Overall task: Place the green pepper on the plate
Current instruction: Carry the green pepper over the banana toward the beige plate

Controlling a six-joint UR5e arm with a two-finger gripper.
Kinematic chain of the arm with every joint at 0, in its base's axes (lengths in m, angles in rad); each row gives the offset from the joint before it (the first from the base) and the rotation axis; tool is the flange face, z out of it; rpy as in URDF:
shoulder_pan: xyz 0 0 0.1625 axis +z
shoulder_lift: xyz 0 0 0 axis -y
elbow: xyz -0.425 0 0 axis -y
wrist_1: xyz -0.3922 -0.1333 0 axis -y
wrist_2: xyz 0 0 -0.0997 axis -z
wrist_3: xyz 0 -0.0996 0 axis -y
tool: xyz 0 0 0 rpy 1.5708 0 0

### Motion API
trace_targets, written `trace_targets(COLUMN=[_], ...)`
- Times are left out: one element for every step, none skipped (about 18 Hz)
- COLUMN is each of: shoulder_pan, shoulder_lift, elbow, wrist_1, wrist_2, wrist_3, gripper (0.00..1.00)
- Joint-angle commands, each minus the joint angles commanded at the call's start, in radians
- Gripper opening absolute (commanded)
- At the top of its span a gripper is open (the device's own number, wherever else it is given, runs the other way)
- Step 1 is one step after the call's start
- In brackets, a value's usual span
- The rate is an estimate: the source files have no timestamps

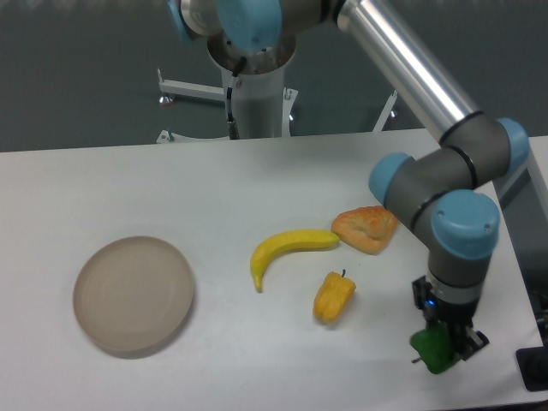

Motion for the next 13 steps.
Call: trace_targets(shoulder_pan=[-0.012, -0.023, -0.038, -0.054, -0.074, -0.095, -0.121, -0.147, -0.173, -0.205, -0.241, -0.268, -0.293], shoulder_lift=[0.034, 0.064, 0.092, 0.117, 0.141, 0.167, 0.187, 0.204, 0.220, 0.232, 0.240, 0.244, 0.250], elbow=[-0.038, -0.071, -0.100, -0.124, -0.151, -0.178, -0.206, -0.233, -0.255, -0.267, -0.284, -0.309, -0.333], wrist_1=[-0.008, -0.015, -0.032, -0.047, -0.058, -0.058, -0.058, -0.055, -0.054, -0.054, -0.051, -0.043, -0.026], wrist_2=[-0.002, -0.008, -0.027, -0.046, -0.060, -0.077, -0.095, -0.112, -0.121, -0.121, -0.121, -0.121, -0.120], wrist_3=[-0.034, -0.068, -0.107, -0.150, -0.196, -0.244, -0.297, -0.353, -0.406, -0.452, -0.503, -0.560, -0.619], gripper=[0.33, 0.33, 0.33, 0.33, 0.33, 0.33, 0.33, 0.33, 0.33, 0.33, 0.33, 0.33, 0.33])
